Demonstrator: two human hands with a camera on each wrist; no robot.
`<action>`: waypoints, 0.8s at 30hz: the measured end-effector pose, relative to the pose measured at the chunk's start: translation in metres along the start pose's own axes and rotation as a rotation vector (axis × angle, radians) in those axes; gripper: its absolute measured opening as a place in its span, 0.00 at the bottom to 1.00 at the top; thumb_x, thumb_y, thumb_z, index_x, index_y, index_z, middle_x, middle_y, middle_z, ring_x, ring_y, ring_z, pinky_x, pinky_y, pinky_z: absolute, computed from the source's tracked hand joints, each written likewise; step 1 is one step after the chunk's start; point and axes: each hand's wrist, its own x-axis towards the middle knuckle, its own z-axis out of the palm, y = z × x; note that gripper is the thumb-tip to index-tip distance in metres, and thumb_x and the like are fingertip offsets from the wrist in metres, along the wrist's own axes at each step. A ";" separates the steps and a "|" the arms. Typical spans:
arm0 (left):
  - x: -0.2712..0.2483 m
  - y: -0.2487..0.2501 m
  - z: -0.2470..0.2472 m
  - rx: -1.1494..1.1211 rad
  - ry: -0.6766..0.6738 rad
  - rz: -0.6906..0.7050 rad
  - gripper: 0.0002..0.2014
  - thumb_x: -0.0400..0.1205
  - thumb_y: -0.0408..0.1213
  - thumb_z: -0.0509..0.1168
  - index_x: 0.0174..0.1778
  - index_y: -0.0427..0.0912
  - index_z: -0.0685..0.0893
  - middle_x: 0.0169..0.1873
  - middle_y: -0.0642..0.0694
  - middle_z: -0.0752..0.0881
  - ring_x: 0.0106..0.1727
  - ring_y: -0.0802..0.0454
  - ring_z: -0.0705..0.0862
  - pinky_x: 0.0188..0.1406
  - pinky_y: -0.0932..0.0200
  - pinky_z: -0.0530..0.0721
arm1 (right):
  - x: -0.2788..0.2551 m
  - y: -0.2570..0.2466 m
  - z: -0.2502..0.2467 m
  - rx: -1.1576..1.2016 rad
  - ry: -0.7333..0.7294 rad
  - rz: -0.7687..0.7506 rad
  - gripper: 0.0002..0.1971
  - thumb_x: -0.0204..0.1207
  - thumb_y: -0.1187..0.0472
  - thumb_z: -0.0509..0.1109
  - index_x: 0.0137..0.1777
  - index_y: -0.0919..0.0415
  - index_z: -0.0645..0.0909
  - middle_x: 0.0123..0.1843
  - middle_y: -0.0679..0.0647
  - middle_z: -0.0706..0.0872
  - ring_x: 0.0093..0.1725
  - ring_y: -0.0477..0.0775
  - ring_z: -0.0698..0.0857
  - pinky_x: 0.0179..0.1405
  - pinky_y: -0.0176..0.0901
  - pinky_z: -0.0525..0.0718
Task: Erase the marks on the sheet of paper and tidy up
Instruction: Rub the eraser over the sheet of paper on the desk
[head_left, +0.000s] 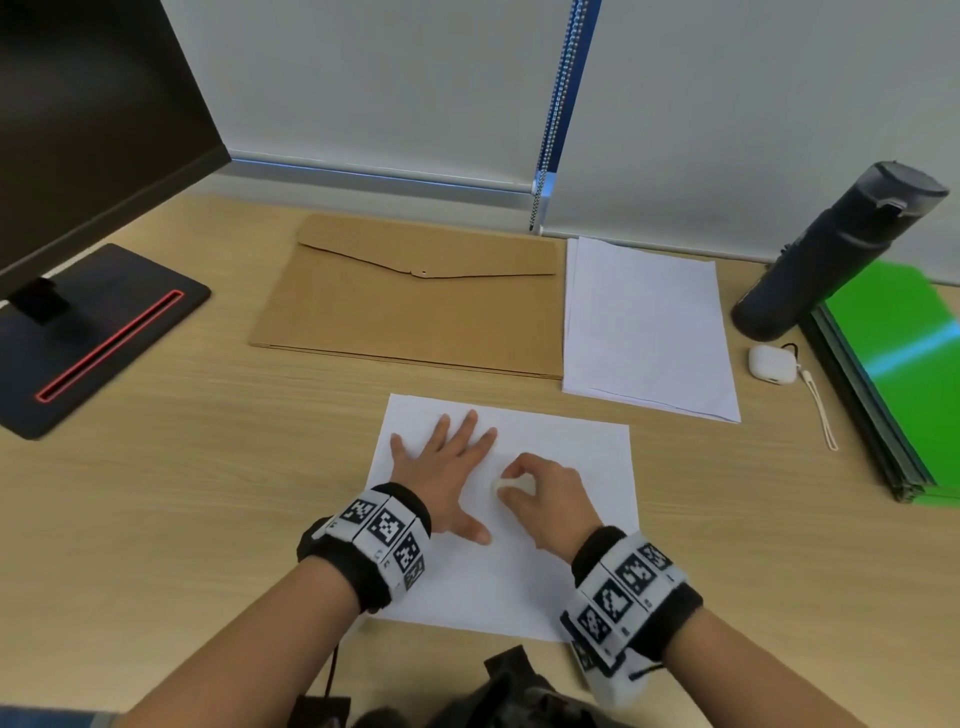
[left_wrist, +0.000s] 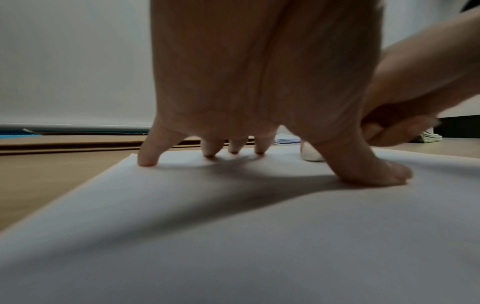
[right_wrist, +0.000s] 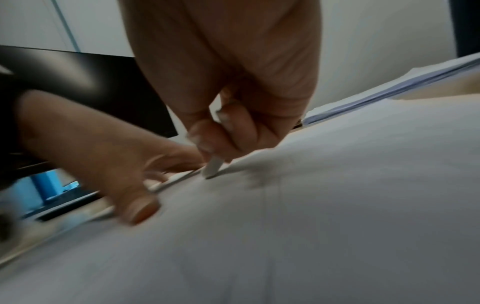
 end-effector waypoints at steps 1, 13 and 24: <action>0.001 0.000 -0.002 0.002 0.001 0.000 0.59 0.70 0.64 0.70 0.81 0.56 0.31 0.80 0.54 0.26 0.82 0.47 0.30 0.73 0.22 0.44 | 0.000 0.001 -0.002 -0.006 -0.004 -0.005 0.02 0.77 0.58 0.66 0.48 0.53 0.79 0.38 0.47 0.79 0.35 0.51 0.80 0.26 0.33 0.76; -0.001 0.000 0.000 0.006 -0.025 0.004 0.59 0.70 0.63 0.70 0.81 0.56 0.31 0.80 0.53 0.26 0.82 0.45 0.30 0.71 0.20 0.45 | 0.004 -0.006 -0.014 -0.022 -0.093 0.083 0.01 0.76 0.60 0.68 0.46 0.55 0.80 0.40 0.53 0.79 0.23 0.47 0.75 0.13 0.32 0.73; -0.001 0.001 0.001 -0.004 -0.026 0.001 0.59 0.71 0.63 0.70 0.81 0.56 0.30 0.79 0.53 0.26 0.81 0.45 0.29 0.71 0.19 0.44 | 0.011 -0.009 -0.013 -0.008 -0.048 0.098 0.04 0.76 0.59 0.69 0.49 0.57 0.80 0.44 0.54 0.80 0.18 0.44 0.76 0.11 0.31 0.71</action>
